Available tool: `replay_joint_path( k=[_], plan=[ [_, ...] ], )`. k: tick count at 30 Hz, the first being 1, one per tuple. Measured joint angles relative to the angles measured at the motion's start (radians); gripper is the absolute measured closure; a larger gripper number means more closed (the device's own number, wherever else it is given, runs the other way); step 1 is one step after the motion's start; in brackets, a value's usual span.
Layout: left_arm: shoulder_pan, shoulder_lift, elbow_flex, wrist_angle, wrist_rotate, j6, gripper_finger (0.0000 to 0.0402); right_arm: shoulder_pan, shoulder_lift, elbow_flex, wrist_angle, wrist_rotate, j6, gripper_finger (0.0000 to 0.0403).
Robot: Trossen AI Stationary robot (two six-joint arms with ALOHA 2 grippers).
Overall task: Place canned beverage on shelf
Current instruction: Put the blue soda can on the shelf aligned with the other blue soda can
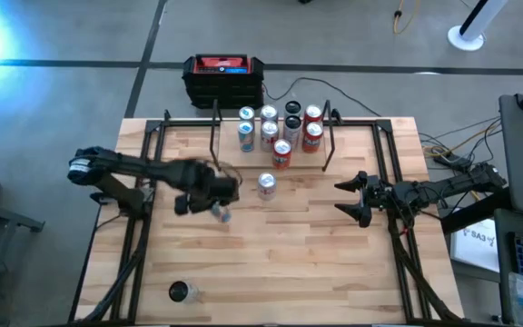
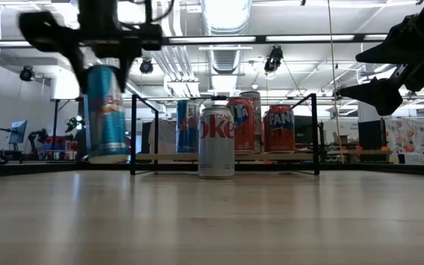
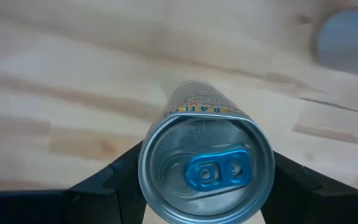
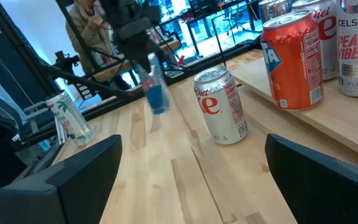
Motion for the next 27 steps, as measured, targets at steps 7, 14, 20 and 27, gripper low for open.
replay_joint_path(
  k=[7,14,20,27],
  plan=[
    [0.162,0.036,0.086,-0.040,0.014,0.355,0.0187,0.000,0.000,0.000,0.000,0.000,0.000,0.0023],
    [0.276,0.157,0.277,-0.159,-0.014,0.652,0.0187,0.000,0.000,0.000,0.000,0.000,0.000,0.0023],
    [0.328,0.313,0.470,-0.223,-0.013,0.819,0.0187,0.000,0.000,0.000,0.000,0.000,0.000,0.0023],
    [0.365,0.497,0.768,-0.339,-0.084,0.893,0.0187,0.000,0.000,0.000,0.000,0.000,0.000,0.0023]
  ],
)
